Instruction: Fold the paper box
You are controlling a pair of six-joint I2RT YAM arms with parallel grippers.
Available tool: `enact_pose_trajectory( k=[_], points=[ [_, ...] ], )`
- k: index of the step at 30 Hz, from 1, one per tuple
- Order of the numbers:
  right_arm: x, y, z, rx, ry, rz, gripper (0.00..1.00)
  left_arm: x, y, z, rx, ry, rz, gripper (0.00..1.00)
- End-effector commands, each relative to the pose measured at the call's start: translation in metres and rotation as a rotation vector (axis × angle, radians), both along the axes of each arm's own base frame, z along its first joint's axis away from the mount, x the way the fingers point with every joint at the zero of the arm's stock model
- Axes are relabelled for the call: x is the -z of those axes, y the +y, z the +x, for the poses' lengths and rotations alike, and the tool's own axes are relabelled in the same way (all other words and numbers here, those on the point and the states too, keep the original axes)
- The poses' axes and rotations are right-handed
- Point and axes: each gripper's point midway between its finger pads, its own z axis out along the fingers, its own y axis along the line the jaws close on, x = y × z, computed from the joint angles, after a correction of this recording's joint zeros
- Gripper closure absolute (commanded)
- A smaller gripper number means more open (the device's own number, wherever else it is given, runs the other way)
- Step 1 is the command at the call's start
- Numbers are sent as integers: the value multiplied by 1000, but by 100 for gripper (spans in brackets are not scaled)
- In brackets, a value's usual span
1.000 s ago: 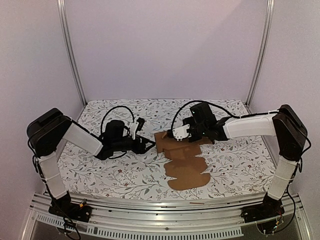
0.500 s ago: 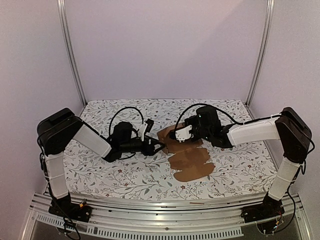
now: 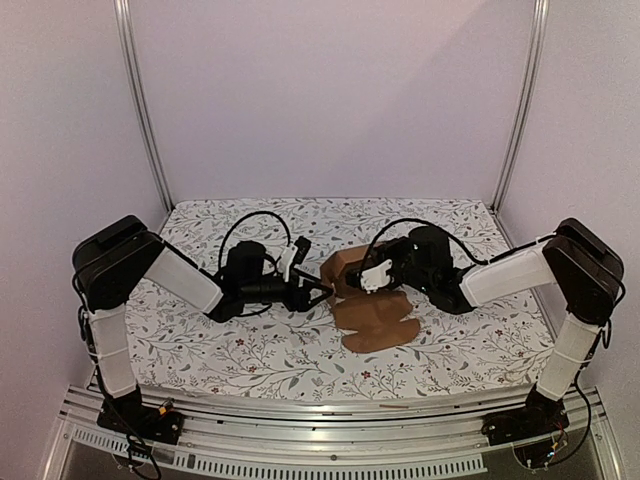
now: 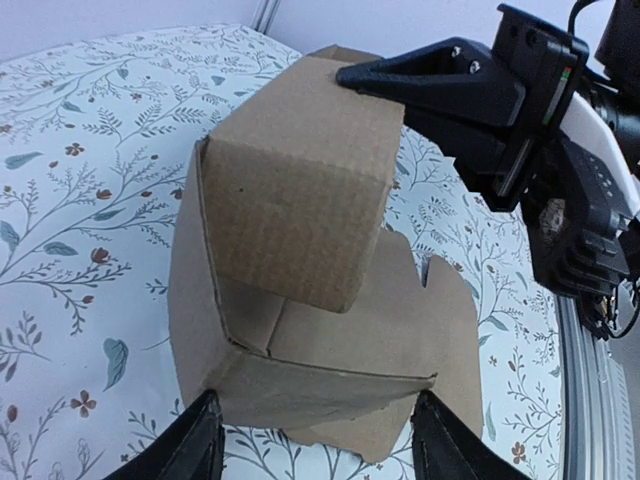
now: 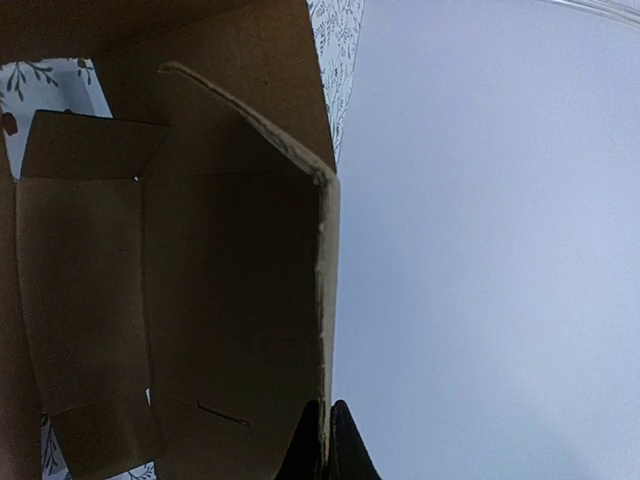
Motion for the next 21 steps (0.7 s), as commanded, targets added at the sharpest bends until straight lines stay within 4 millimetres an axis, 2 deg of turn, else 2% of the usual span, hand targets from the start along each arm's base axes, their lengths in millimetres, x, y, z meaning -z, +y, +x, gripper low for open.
enact_pose_trajectory(
  k=[1, 8, 17, 21],
  points=[
    [9, -1, -6, -65, -32, -32, 100, -5, 0, 2, -13, -49, 20, 36],
    [22, -4, -9, -81, -31, -75, 100, -4, -13, 15, -10, -97, 73, 36],
    [20, -9, -5, -67, -63, -69, 100, 8, -37, 4, 74, -126, 155, 40],
    [22, -12, -6, -58, -64, -76, 100, 17, -41, -4, 81, -126, 171, 40]
  ],
)
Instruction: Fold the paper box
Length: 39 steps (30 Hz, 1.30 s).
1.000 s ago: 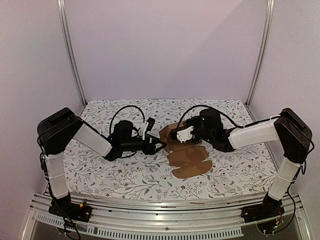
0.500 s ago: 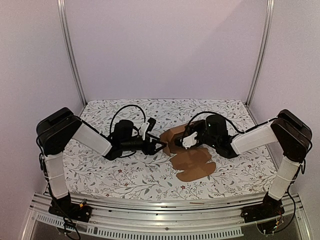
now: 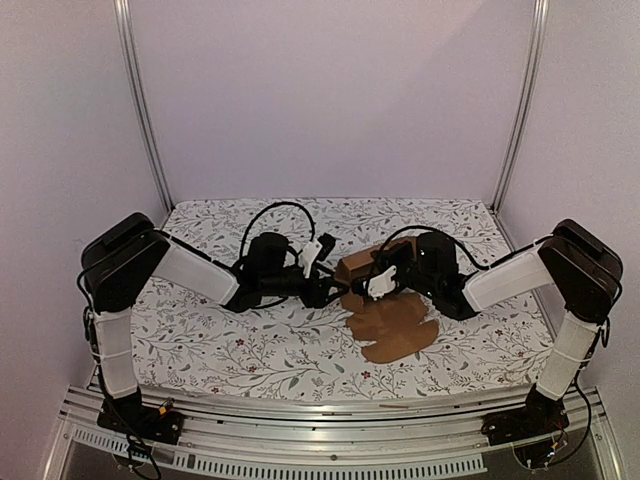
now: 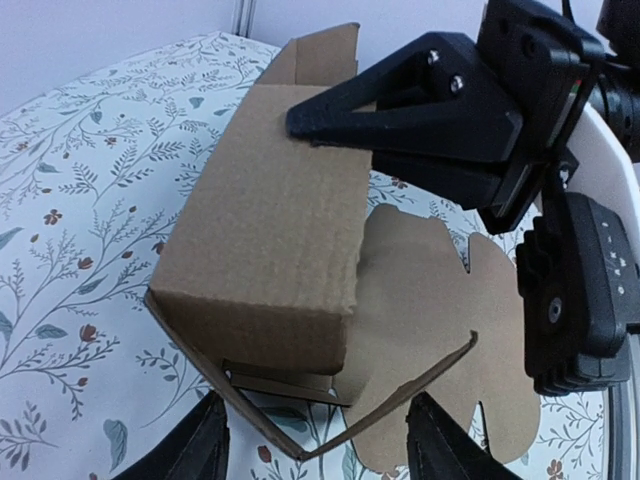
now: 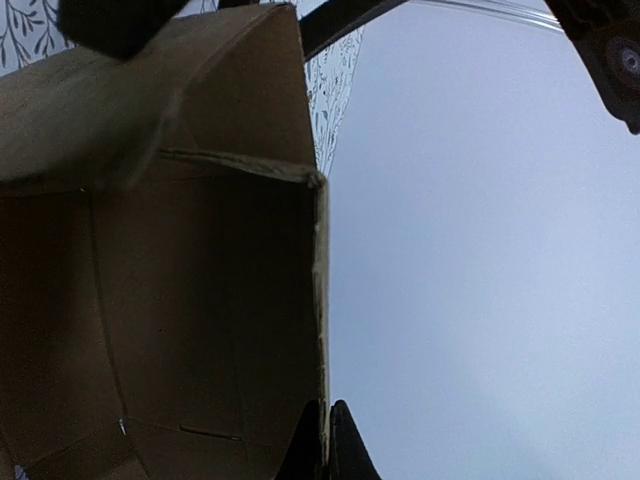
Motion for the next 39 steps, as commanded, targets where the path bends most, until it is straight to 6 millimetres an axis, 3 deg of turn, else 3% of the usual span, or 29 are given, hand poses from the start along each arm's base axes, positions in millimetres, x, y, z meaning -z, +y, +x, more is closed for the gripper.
enact_pose_trajectory(
  k=[1, 6, 16, 28, 39],
  points=[
    [13, -5, -3, 1, 8, -21, 100, 28, -6, -19, 32, 16, 66, 40],
    [17, -9, -8, -1, -4, -22, 100, 34, -10, -23, 14, 18, 52, 40],
    [18, -17, -11, 4, -19, -35, 98, 42, -20, -2, -136, -30, 87, 41],
    [17, -22, -12, 23, -13, -45, 97, 29, -33, 12, -236, -81, -15, 45],
    [23, -36, -10, 109, 49, -62, 95, 20, -33, 28, -381, -174, -49, 58]
  ],
)
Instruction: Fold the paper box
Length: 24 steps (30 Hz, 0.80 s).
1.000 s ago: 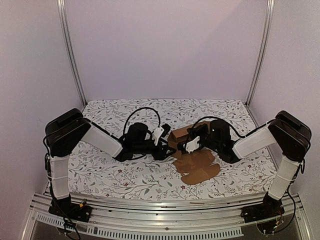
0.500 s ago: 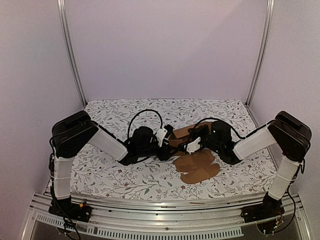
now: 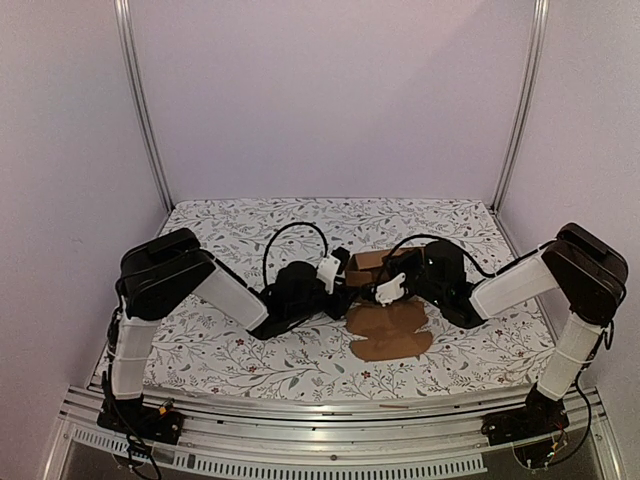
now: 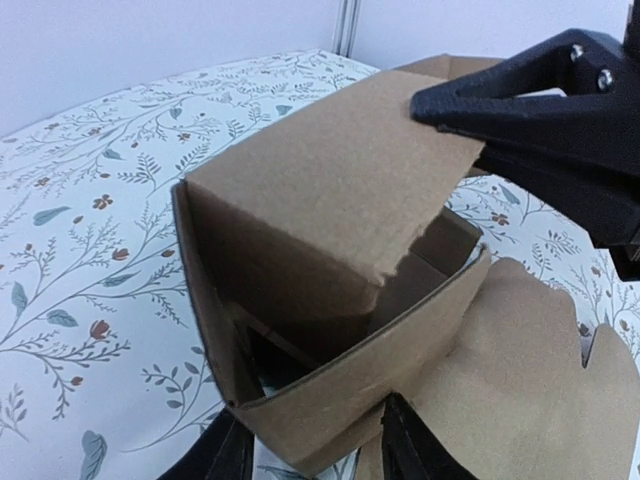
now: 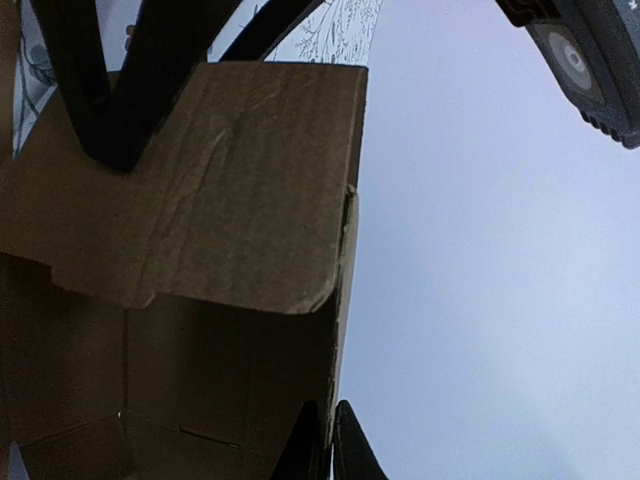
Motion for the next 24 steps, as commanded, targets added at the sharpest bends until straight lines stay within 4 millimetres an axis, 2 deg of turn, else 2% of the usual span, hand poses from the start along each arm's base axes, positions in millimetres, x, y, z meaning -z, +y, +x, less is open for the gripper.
enact_pose_trajectory(
  k=[1, 5, 9, 12, 18, 24],
  points=[
    [9, -13, -2, 58, 71, -16, 96, -18, -5, 15, -73, -81, -52, 60],
    [9, -17, -1, 94, 98, -11, 96, -20, -16, 16, -42, -102, -71, 64],
    [10, -20, -1, 114, 119, -4, 97, -19, -29, 17, 6, -119, -79, 54],
    [11, -22, -1, 128, 133, 0, 98, -15, -37, 16, 51, -94, -87, 53],
    [10, -23, 1, 147, 148, 8, 100, -9, -46, 21, 55, -63, -73, 60],
    [9, -25, 4, 184, 187, 13, 100, -7, -45, 32, -49, -54, -75, 71]
  ],
)
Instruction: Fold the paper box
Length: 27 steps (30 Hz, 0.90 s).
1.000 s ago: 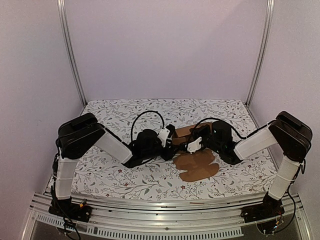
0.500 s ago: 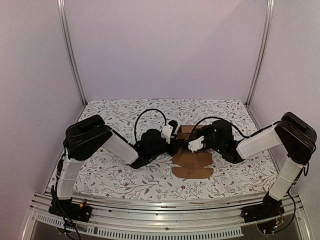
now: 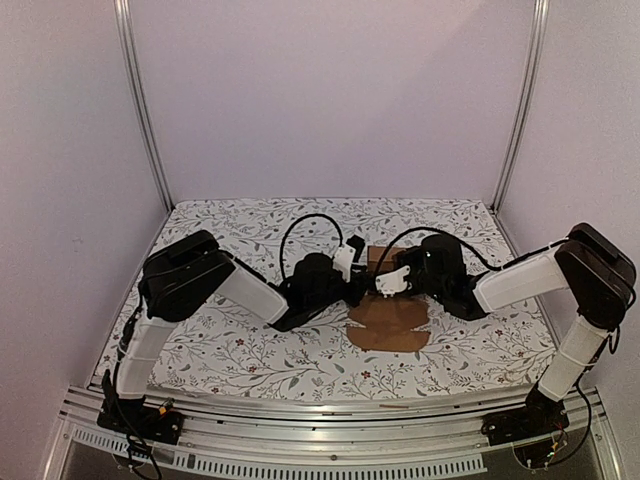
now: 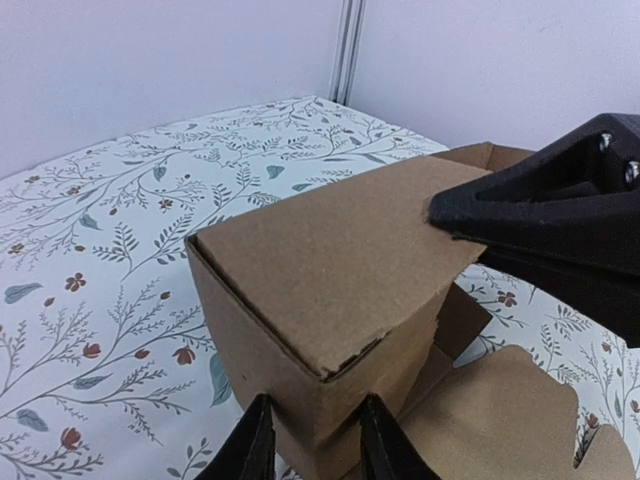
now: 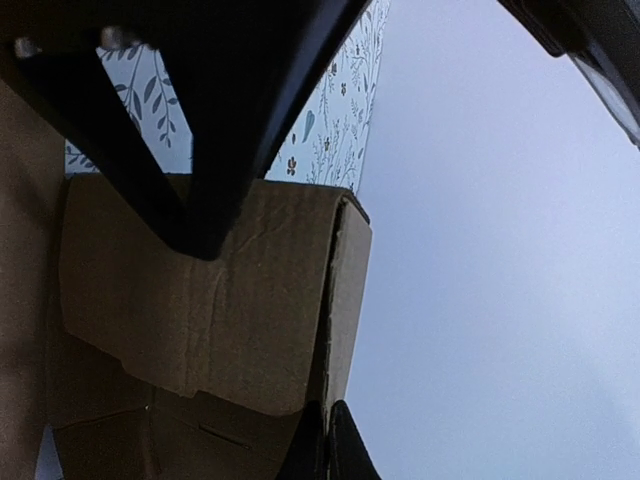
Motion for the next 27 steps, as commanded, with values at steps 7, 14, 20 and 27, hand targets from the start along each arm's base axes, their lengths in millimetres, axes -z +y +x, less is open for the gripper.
enact_pose_trajectory(
  k=[7, 14, 20, 27],
  points=[
    [5, -5, -1, 80, 149, 6, 100, 10, -17, 0, -61, 2, 20, 66],
    [3, -6, -3, 120, 227, 40, 100, 9, -17, 2, -83, 6, -11, 61],
    [5, -7, -7, 123, 267, 35, 100, 8, -15, 0, -84, -10, -29, 76],
    [3, -9, -18, 161, 407, 41, 100, 8, -21, 1, -80, 12, -64, 55]
  ],
)
